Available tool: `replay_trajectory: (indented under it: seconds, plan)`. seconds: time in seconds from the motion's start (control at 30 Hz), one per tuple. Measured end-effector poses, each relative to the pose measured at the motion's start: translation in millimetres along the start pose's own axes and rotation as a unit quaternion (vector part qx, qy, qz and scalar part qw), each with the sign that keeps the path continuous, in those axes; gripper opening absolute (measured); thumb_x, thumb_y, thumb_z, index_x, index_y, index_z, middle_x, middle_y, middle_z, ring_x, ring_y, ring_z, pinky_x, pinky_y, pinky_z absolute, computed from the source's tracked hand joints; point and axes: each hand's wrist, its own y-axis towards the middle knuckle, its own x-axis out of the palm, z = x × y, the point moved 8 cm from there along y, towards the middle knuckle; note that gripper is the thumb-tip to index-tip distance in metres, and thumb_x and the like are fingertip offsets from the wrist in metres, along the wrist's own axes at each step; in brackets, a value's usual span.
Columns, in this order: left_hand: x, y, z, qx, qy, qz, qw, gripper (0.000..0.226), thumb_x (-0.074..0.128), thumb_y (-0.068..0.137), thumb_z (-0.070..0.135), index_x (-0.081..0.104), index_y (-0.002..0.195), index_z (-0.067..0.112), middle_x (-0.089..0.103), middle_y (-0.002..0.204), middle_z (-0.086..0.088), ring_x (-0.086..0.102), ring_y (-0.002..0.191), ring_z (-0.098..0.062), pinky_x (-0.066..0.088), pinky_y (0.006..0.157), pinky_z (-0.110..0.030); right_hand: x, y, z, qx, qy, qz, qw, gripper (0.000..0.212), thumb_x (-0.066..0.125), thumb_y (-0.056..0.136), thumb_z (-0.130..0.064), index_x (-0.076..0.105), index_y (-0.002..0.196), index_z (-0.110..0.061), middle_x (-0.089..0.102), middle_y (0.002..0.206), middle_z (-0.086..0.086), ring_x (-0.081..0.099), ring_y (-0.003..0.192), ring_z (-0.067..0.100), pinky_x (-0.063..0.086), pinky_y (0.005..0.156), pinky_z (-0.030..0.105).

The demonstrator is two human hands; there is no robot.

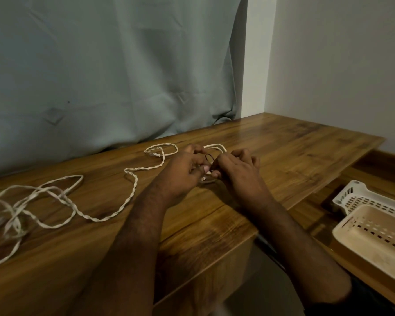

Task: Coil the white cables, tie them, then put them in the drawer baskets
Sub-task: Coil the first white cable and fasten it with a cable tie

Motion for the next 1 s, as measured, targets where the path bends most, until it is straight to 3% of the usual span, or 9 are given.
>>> replay_trajectory:
  seconds: [0.07,0.17,0.23,0.3,0.37,0.5,0.7,0.9,1.0]
  plan:
    - [-4,1,0,-0.011,0.005,0.011,1.0,0.009,0.072,0.094,0.013,0.08,0.095,0.017,0.052,0.129,0.013,0.053,0.116,-0.006,0.04,0.084,-0.017,0,-1,-1,-0.002,0.002,-0.005,1.0,0.034,0.057,0.087,-0.066,0.052,0.101,-0.035,0.06,0.114,-0.018,0.037,0.115,0.013,0.031,0.088,0.038]
    - [-9,1,2,-0.031,0.008,0.024,0.999,0.006,0.077,0.089,0.013,0.08,0.09,0.018,0.053,0.126,0.011,0.052,0.111,-0.002,0.037,0.072,0.0,1,0,-4,-0.012,-0.011,-0.016,1.0,0.036,0.054,0.087,-0.066,0.053,0.103,-0.035,0.059,0.116,-0.018,0.038,0.115,0.012,0.032,0.09,0.04]
    - [-9,0,6,-0.027,0.029,0.028,0.999,0.006,0.076,0.09,0.013,0.077,0.091,0.019,0.05,0.125,0.012,0.052,0.104,0.0,0.038,0.071,0.003,1,0,-4,-0.016,-0.015,-0.016,1.0,0.036,0.054,0.087,-0.065,0.053,0.104,-0.034,0.059,0.115,-0.017,0.038,0.115,0.012,0.031,0.089,0.039]
    - [-9,0,11,-0.002,0.061,0.04,0.997,0.008,0.076,0.091,0.016,0.073,0.088,0.023,0.046,0.123,0.011,0.05,0.104,-0.002,0.045,0.079,-0.007,1,0,-3,-0.02,-0.02,-0.008,1.0,0.037,0.055,0.086,-0.066,0.053,0.104,-0.033,0.058,0.114,-0.017,0.038,0.115,0.012,0.028,0.087,0.037]
    - [-7,-1,16,0.028,0.119,0.056,0.991,0.01,0.074,0.092,0.019,0.067,0.088,0.026,0.043,0.123,0.007,0.045,0.112,-0.007,0.051,0.088,-0.027,1,0,-3,-0.02,-0.022,0.001,1.0,0.039,0.05,0.086,-0.068,0.053,0.103,-0.032,0.057,0.11,-0.019,0.038,0.112,0.012,0.026,0.085,0.036]
    - [-6,-3,25,0.074,0.201,0.103,0.971,0.003,0.064,0.096,0.022,0.062,0.094,0.021,0.04,0.124,0.0,0.038,0.113,-0.016,0.051,0.085,-0.044,2,2,4,0.007,0.004,0.023,1.0,0.052,0.036,0.088,-0.071,0.055,0.104,-0.025,0.059,0.106,-0.016,0.035,0.101,0.01,0.03,0.084,0.039]
    - [-10,-4,31,0.089,0.222,0.141,0.961,0.015,0.066,0.089,0.014,0.055,0.097,0.021,0.042,0.125,-0.004,0.041,0.11,-0.021,0.048,0.079,-0.04,5,1,2,0.0,-0.018,0.011,1.0,0.036,0.046,0.103,-0.053,0.054,0.133,-0.035,0.064,0.12,-0.016,0.045,0.101,0.013,0.037,0.092,0.047]
    - [-7,-9,45,0.126,0.269,0.184,0.937,0.023,0.069,0.087,0.002,0.056,0.098,0.017,0.048,0.117,-0.007,0.039,0.102,-0.02,0.036,0.076,-0.03,-1,4,12,0.04,-0.033,0.056,0.997,0.026,0.047,0.104,-0.045,0.066,0.119,-0.034,0.071,0.101,-0.015,0.048,0.091,0.013,0.028,0.083,0.035]
    - [-3,-8,43,0.131,0.271,0.181,0.936,0.022,0.07,0.087,0.002,0.057,0.097,0.018,0.048,0.116,-0.006,0.04,0.102,-0.02,0.043,0.075,-0.034,1,5,13,0.056,-0.057,0.047,0.996,0.029,0.042,0.104,-0.048,0.066,0.113,-0.033,0.071,0.096,-0.013,0.048,0.088,0.013,0.029,0.082,0.036]
